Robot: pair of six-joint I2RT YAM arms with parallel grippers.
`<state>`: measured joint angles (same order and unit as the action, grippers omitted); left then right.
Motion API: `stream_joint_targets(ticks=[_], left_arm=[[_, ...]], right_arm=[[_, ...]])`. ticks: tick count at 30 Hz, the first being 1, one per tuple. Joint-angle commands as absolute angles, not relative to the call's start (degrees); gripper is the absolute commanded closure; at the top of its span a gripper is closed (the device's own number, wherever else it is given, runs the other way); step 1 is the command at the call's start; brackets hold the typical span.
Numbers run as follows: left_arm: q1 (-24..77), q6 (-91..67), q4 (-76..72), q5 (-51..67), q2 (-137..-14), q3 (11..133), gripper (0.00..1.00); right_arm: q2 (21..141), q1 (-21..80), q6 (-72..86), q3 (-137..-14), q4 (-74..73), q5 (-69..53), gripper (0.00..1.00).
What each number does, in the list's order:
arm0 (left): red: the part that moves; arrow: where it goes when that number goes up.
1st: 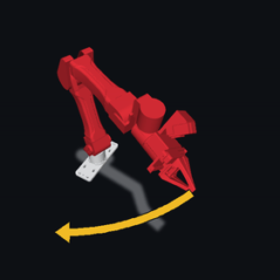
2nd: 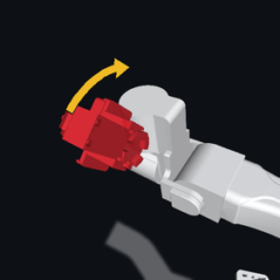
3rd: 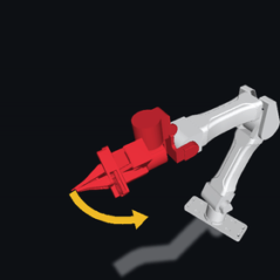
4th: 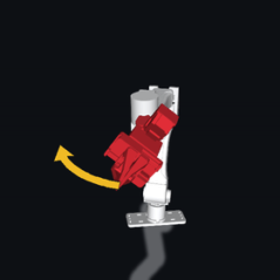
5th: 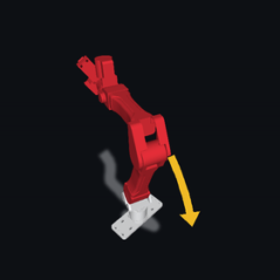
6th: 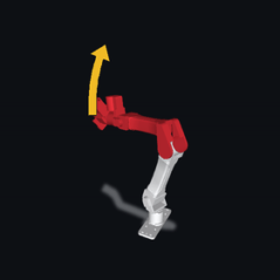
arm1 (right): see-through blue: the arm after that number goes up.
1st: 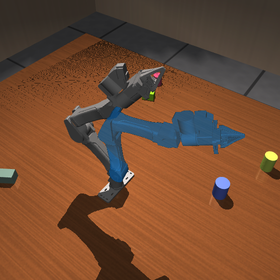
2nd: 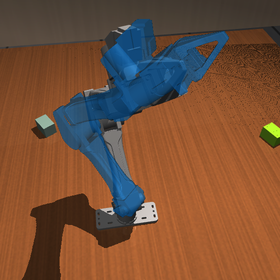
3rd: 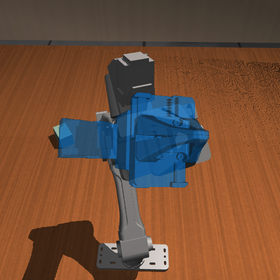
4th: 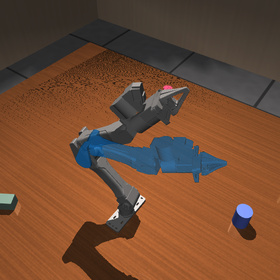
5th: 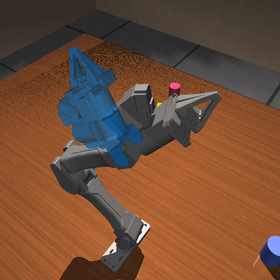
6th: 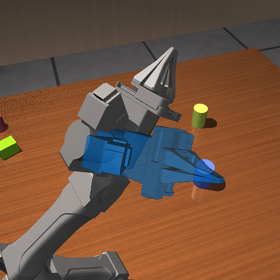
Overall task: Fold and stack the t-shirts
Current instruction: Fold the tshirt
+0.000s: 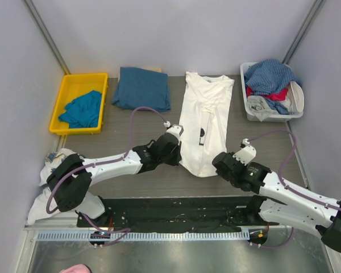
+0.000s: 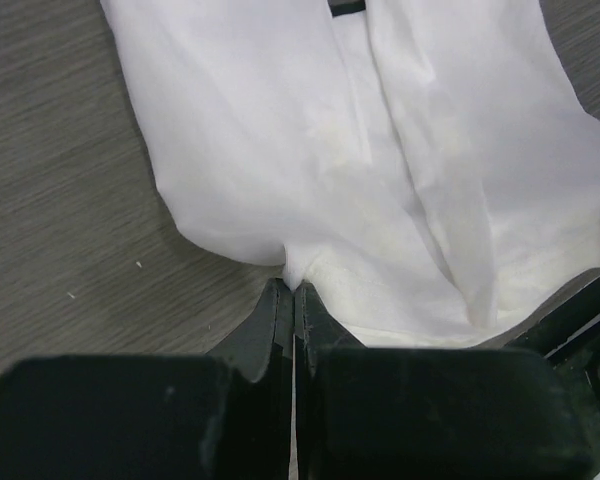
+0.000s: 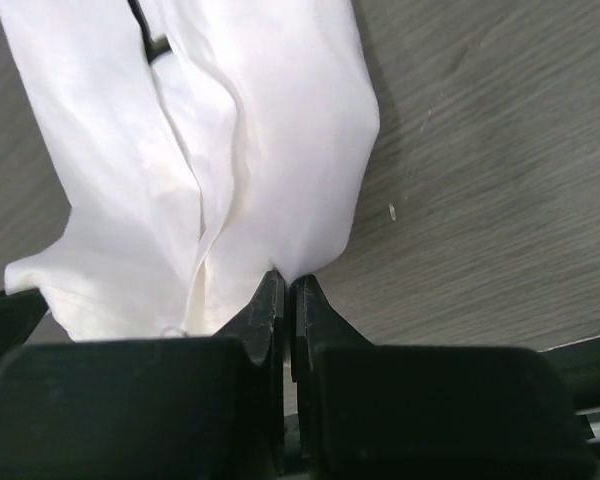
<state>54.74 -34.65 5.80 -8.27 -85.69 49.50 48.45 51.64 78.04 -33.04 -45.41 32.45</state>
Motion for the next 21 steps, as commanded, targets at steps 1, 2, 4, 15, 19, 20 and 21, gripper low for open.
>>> stream_joint_targets(ticks=[1, 2, 4, 15, 19, 20, 21], left_arm=[[53.5, -30.8, 7.9, -11.1, -88.0, 54.7, 1.00], [53.1, -30.5, 7.9, -11.2, -88.3, 55.4, 1.00], [51.9, -29.8, 7.9, -11.0, -89.6, 57.4, 1.00], [43.1, -25.1, 8.4, -8.0, -97.9, 71.9, 1.00], [40.0, -23.6, 9.7, -6.3, -102.6, 78.3, 1.00], [39.6, -23.1, 9.7, -6.1, -103.6, 80.7, 1.00], [38.8, -22.9, 9.8, -5.3, -105.5, 81.9, 1.00]], right_arm=[[51.1, 51.8, 75.9, -39.5, -46.4, 43.3, 0.99], [51.8, 51.7, 75.7, -40.2, -46.3, 44.3, 0.99], [53.7, 51.1, 75.0, -42.4, -46.1, 47.1, 0.99], [66.1, 35.6, 56.0, -49.7, -29.8, 43.0, 0.99], [72.2, 31.3, 50.3, -52.6, -23.2, 40.5, 0.99], [74.6, 29.9, 49.3, -53.3, -22.1, 39.9, 0.99], [75.6, 29.3, 47.5, -54.5, -21.0, 38.8, 0.99]])
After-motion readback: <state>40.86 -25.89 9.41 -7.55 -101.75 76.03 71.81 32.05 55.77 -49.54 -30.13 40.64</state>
